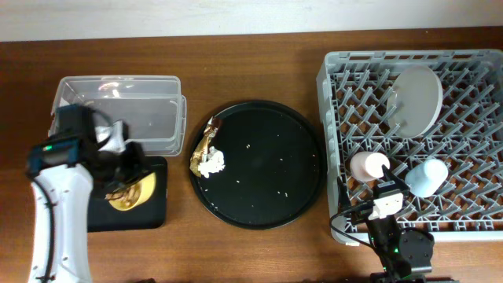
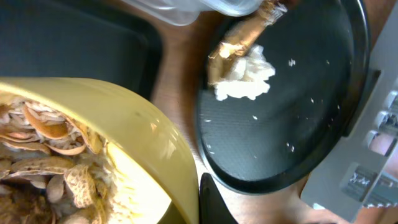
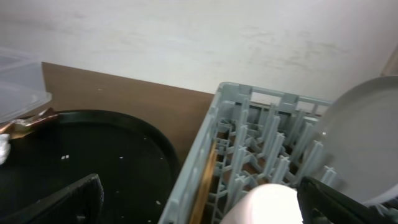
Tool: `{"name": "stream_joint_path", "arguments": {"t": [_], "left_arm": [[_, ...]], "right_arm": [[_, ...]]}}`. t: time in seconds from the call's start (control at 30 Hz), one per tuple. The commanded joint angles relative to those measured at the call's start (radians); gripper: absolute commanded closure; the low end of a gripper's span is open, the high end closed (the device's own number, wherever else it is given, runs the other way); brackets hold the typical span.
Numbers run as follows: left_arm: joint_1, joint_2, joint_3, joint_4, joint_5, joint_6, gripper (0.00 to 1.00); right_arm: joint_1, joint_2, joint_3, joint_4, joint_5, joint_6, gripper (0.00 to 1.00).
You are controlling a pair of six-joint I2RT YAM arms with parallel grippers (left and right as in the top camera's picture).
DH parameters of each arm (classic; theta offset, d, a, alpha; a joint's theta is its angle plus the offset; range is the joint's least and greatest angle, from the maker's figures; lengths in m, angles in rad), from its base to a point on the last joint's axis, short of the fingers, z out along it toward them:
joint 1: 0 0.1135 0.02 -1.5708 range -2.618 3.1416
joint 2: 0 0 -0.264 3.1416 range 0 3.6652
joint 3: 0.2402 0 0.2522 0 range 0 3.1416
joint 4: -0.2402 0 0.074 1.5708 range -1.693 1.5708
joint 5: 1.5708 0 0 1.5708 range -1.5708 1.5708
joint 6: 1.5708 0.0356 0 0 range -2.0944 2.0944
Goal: Sort waste into correct bins and load items into the dishwasher rack
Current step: 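Grasp the yellow bowl with the left gripper and tip scraps onto black tray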
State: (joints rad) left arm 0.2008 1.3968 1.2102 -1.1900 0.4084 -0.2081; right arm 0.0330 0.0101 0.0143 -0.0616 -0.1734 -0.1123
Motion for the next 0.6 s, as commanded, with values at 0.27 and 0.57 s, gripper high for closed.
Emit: {"name": "stream_joint_path", "arguments": {"t": [0.27,0.57], "left_arm": [[0.613,-0.011,-0.526,0.455,1.128,0.517,1.00],[0.647,-0.011,-0.529,0.483,1.166,0.540,1.00]], "right_arm": [[-0.007,-0.006,-0.009,0.001,0.001,-0.003,0.02],[-0.007,-0.006,-0.009,0.001,0.000,-0.003,0.02]]}}
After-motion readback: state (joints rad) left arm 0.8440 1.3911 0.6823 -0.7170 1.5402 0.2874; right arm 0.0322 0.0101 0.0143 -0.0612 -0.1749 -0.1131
